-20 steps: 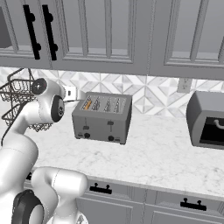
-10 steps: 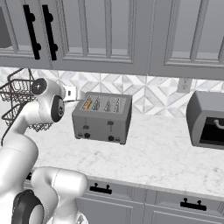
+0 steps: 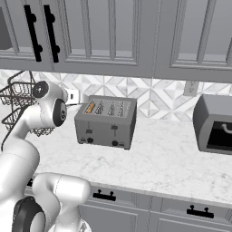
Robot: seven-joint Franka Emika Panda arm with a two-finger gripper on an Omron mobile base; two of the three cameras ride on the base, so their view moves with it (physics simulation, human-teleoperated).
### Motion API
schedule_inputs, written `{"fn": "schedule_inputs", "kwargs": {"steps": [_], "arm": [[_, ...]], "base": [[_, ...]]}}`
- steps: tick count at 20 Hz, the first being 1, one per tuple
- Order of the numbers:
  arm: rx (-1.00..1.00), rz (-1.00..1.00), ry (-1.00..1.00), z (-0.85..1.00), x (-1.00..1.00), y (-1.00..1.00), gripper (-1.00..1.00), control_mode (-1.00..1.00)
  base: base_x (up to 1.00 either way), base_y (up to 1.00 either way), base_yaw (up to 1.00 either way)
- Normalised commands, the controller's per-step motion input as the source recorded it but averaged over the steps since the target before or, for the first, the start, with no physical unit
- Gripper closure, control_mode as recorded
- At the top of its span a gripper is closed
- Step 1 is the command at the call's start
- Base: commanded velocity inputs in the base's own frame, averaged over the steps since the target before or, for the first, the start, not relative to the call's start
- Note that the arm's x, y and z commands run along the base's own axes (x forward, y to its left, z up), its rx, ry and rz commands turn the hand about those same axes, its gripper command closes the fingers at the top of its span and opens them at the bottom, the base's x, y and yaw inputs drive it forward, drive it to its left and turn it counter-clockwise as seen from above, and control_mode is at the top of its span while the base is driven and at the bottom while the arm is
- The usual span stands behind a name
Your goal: Start the toaster. Once the lever pops up, take the bread to the plate on the dining counter.
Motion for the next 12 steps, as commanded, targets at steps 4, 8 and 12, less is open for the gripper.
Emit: {"fn": "schedule_inputs", "kwargs": {"steps": [4,8,12], "arm": [[0.00,0.00,0.00,0.00,0.00,0.00,-1.00,-1.00],[0.00,0.00,0.00,0.00,0.00,0.00,-1.00,-1.00],[0.00,0.00,0.00,0.00,0.00,0.00,-1.00,-1.00]], "base": [[0.00,0.00,0.00],[0.00,0.00,0.00],[0.00,0.00,0.00]]}}
